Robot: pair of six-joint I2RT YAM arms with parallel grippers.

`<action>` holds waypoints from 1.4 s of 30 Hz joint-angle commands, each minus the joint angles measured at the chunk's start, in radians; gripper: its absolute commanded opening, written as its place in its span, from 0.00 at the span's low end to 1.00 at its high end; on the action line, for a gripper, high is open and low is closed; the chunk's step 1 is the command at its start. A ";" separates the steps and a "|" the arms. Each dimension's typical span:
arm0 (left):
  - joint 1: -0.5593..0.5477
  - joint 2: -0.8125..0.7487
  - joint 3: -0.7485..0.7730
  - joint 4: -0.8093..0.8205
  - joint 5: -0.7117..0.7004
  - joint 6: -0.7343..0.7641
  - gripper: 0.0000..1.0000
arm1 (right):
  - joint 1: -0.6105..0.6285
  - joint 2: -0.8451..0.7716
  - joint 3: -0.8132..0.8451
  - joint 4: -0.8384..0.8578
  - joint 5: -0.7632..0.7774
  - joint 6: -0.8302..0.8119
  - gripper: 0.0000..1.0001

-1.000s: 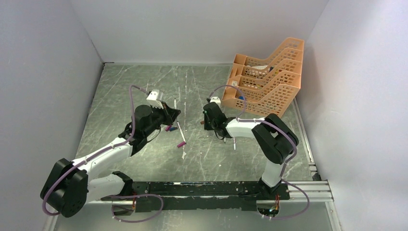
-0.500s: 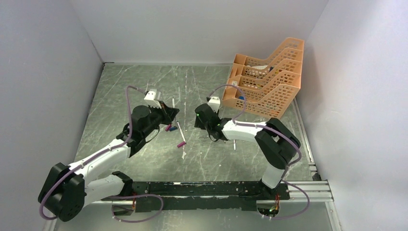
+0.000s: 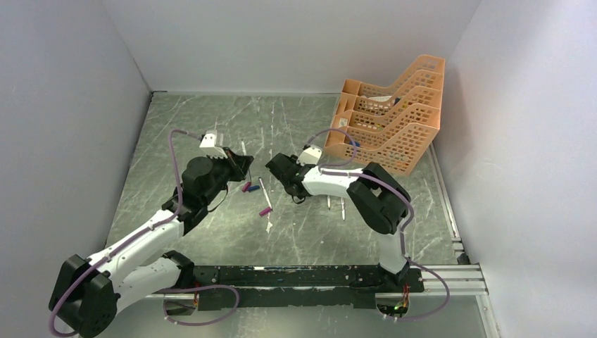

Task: Insert the pens into the pen caps

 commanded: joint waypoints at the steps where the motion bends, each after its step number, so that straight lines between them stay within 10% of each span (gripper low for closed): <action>1: 0.005 -0.027 0.013 -0.024 -0.024 -0.008 0.07 | -0.014 0.044 0.065 -0.126 0.077 0.091 0.48; 17: 0.005 -0.043 0.001 -0.031 -0.020 -0.005 0.07 | -0.033 0.119 0.124 -0.166 0.028 -0.026 0.09; 25: 0.005 0.004 -0.005 0.051 0.132 0.010 0.07 | -0.032 -0.093 -0.102 0.117 -0.059 -0.217 0.00; 34: -0.002 0.045 -0.091 0.445 0.551 0.000 0.07 | -0.093 -0.669 -0.606 0.818 -0.409 -0.458 0.00; 42: -0.030 0.239 -0.136 1.015 0.893 -0.250 0.07 | -0.226 -0.821 -0.662 1.054 -0.805 -0.457 0.00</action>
